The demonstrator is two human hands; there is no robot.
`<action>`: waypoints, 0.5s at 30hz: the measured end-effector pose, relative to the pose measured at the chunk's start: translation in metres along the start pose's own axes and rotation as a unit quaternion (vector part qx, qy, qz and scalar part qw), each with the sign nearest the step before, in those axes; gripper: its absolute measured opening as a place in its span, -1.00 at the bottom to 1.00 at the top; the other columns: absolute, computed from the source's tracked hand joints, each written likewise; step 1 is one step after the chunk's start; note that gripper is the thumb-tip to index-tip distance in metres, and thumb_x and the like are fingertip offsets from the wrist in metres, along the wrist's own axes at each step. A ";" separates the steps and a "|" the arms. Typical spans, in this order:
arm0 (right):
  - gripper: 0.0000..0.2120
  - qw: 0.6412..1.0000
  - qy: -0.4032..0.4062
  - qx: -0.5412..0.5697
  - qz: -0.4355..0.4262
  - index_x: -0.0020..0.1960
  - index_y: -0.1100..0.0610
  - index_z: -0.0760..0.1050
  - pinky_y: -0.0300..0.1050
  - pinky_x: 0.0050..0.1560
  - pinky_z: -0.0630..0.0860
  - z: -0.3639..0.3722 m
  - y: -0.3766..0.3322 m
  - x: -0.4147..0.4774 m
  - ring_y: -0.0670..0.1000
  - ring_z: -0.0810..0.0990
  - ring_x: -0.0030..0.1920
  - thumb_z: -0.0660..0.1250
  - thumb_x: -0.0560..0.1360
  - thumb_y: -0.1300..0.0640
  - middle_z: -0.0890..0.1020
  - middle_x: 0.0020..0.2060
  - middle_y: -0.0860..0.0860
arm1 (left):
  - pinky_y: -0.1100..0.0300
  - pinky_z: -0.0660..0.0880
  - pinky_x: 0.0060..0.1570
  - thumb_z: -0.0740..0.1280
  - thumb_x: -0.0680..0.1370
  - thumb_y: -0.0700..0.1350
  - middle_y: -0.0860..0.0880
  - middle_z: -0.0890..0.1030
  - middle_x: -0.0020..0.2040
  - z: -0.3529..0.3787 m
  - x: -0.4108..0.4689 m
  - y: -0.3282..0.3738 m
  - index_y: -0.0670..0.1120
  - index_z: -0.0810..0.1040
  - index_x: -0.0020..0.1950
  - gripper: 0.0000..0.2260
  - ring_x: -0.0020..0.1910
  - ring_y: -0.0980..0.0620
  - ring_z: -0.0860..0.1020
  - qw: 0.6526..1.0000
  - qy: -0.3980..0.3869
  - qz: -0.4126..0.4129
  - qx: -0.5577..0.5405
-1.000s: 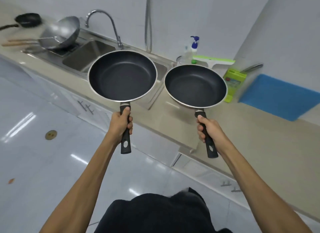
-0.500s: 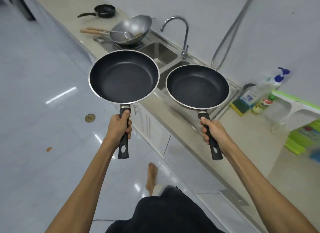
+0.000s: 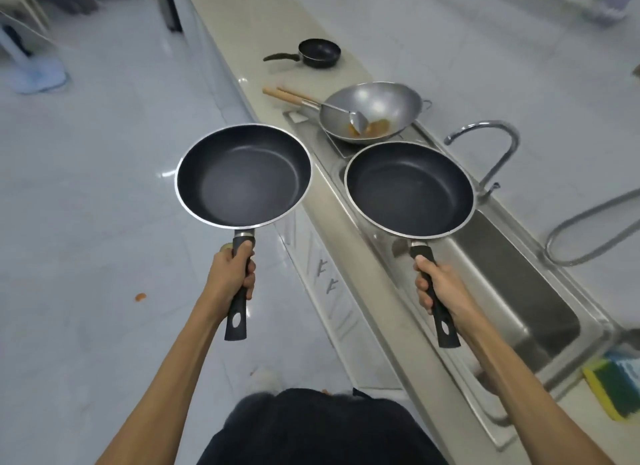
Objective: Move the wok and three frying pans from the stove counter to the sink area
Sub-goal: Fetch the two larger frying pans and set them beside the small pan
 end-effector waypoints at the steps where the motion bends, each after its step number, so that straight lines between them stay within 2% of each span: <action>1: -0.75 1.000 -0.003 -0.004 -0.004 -0.11 0.10 0.42 -0.21 -0.62 0.27 0.012 -0.012 0.014 -0.03 0.34 -0.63 0.27 0.64 -0.05 0.41 -0.50 -0.02 | 0.20 0.37 -0.63 0.22 0.67 -0.03 -0.08 0.42 -0.36 -0.008 0.016 0.008 -0.22 0.45 -0.05 -0.74 -0.59 0.05 0.33 1.000 0.004 0.000 -0.002; 4: -0.70 1.000 -0.012 -0.015 -0.025 -0.18 0.10 0.42 -0.20 -0.60 0.29 0.050 -0.045 0.057 -0.02 0.35 -0.62 0.28 0.62 -0.08 0.40 -0.49 0.01 | 0.20 0.37 -0.63 0.23 0.67 -0.03 -0.06 0.43 -0.39 -0.034 0.067 0.030 -0.21 0.48 -0.08 -0.73 -0.61 0.05 0.34 1.000 0.014 -0.004 -0.010; 9: -0.71 0.999 -0.007 0.010 -0.036 -0.14 0.10 0.43 -0.21 -0.61 0.28 0.127 -0.097 0.117 -0.03 0.34 -0.63 0.28 0.62 -0.10 0.40 -0.50 -0.02 | 0.20 0.37 -0.64 0.23 0.68 -0.05 -0.03 0.44 -0.42 -0.088 0.162 0.075 -0.22 0.50 -0.03 -0.76 -0.62 0.07 0.34 0.999 0.018 -0.006 -0.027; 15: -0.69 0.998 0.002 0.048 -0.039 -0.20 0.07 0.45 -0.24 -0.62 0.27 0.218 -0.160 0.177 -0.04 0.32 -0.64 0.31 0.60 -0.11 0.39 -0.51 -0.02 | 0.19 0.39 -0.64 0.21 0.68 -0.03 -0.06 0.44 -0.40 -0.157 0.264 0.135 -0.21 0.50 -0.02 -0.74 -0.61 0.07 0.36 1.000 0.003 0.010 0.012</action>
Point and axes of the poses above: each hand's wrist, its own x-axis towards the middle knuckle, its own z-axis out of the palm, y = z × x, the point moved 2 cm from there along x, towards the middle knuckle
